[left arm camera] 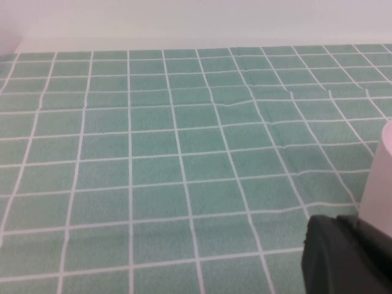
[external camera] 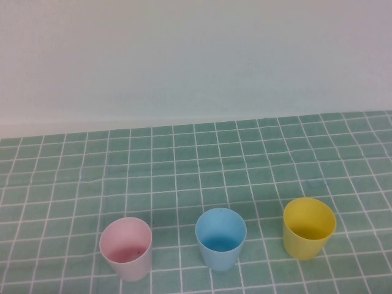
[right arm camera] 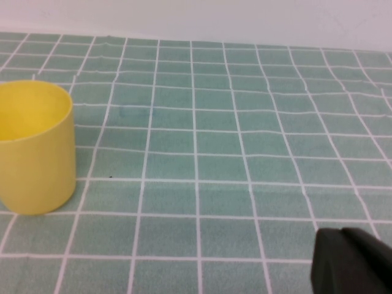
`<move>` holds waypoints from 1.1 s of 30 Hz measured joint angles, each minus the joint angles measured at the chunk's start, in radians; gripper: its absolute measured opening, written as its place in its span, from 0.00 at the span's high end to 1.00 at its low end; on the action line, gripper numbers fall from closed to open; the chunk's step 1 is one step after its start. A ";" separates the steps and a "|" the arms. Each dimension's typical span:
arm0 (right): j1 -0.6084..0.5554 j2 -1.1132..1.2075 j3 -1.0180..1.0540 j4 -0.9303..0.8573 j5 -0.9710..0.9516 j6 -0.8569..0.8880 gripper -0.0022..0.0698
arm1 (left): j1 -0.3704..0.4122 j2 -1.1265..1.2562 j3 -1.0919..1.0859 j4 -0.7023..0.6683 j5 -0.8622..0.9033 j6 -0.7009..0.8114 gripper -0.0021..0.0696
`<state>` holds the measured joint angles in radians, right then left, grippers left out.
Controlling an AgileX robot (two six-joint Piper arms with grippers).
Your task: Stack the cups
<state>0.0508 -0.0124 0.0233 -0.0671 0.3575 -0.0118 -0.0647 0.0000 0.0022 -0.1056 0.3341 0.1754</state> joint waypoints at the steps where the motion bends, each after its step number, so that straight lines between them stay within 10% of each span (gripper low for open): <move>1: 0.000 0.000 0.000 0.000 0.000 0.000 0.97 | 0.000 0.000 0.000 0.000 0.000 0.000 0.97; 33: 0.000 0.000 0.000 0.000 0.000 0.000 0.97 | 0.000 0.000 0.000 0.030 0.000 -0.007 0.97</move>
<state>0.0508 -0.0124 0.0233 -0.0671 0.3575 -0.0118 -0.0647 0.0000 0.0022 -0.0757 0.3341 0.1682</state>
